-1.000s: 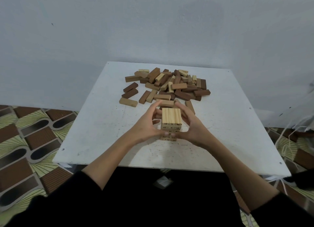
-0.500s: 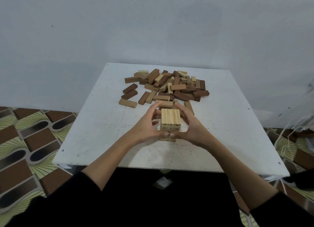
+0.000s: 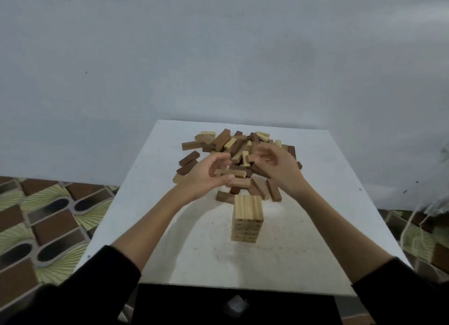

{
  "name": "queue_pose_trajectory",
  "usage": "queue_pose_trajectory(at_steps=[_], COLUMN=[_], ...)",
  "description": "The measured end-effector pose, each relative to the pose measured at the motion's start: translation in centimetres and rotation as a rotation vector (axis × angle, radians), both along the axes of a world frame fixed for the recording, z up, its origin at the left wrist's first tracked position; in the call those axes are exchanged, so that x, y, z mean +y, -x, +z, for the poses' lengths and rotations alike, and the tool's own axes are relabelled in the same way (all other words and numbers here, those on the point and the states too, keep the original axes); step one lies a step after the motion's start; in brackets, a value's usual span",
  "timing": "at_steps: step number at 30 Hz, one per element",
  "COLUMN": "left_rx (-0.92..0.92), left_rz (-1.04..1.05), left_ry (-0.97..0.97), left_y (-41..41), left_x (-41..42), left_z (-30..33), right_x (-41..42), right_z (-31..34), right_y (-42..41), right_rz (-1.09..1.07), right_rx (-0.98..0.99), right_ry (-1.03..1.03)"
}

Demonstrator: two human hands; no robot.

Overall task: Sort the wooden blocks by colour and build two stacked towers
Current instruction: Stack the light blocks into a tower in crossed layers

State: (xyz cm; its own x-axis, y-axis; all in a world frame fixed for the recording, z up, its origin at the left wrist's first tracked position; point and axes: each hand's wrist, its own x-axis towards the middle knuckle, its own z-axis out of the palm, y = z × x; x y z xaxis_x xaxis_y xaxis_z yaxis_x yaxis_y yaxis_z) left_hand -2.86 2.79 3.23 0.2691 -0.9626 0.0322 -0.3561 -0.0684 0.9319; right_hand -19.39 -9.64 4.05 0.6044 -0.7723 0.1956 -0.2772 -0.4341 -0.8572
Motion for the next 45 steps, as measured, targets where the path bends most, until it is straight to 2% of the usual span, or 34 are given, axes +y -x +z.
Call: queue_pose_trajectory(at_steps=[3,6,9,12,14,15,17,19,21,24,30,34,38,42,45], left_rx=[-0.15,-0.296,-0.509,-0.714,-0.823,-0.856,-0.913,-0.974,-0.984,-0.986,-1.142,-1.113,-1.027,-0.78,-0.538], left_rz=[0.048,0.084,0.039,-0.021,-0.053,-0.077,-0.13,-0.189,-0.248,-0.294,-0.362,-0.36,-0.305,-0.204,-0.081], left_ry=[-0.038,-0.049,-0.091,-0.13,-0.124,-0.128,-0.161,-0.23,-0.309,-0.337,-0.329,-0.28,-0.244,-0.139,-0.048], left_y=[-1.5,-2.8,-4.4,-5.9,-6.6,-6.7,-7.0,-7.4,-7.6,-7.8,-8.2,-8.6,-8.9,-8.2,-7.0], left_x=[-3.5,-6.8,-9.7,-11.8,-13.3,-13.8,-15.1,-16.3,-17.1,-17.8,-18.6,-18.9,-19.1,-18.2,-16.5], left_z=[-1.1,-1.9,-2.2,-2.0,-1.8,-1.6,-1.3,-1.1,-1.0,-1.0,-0.9,-1.4,-1.6,-2.0,-1.6], right_x=[-3.2,-6.0,-7.4,-7.7,-8.3,-8.4,-8.7,-9.5,-11.0,-14.3,-19.3,-19.6,-19.3,-18.8,-17.6], right_z=[-1.1,-2.4,-3.5,-4.0,-4.0,-4.0,-3.3,-2.1,-0.9,-0.7,-2.6,-3.3,-3.7,-3.2,-1.3], right_y=[-3.2,-5.8,-7.0,-7.2,-7.1,-6.9,-6.8,-6.8,-6.7,-6.5,-7.6,-8.2,-8.6,-8.2,-7.7], right_rz=[0.027,0.16,0.236,0.259,0.272,0.276,0.248,0.1,-0.037,-0.14,-0.259,-0.224,-0.222,-0.21,-0.186], right_rx=[0.219,0.465,0.683,0.802,0.8,0.734,0.464,0.229,0.156,0.191,0.592,0.784,0.851,0.785,0.597], right_ry=[0.215,0.425,0.519,0.617,0.618,0.584,0.413,0.24,0.155,0.039,0.069,0.06,0.086,0.082,0.069])
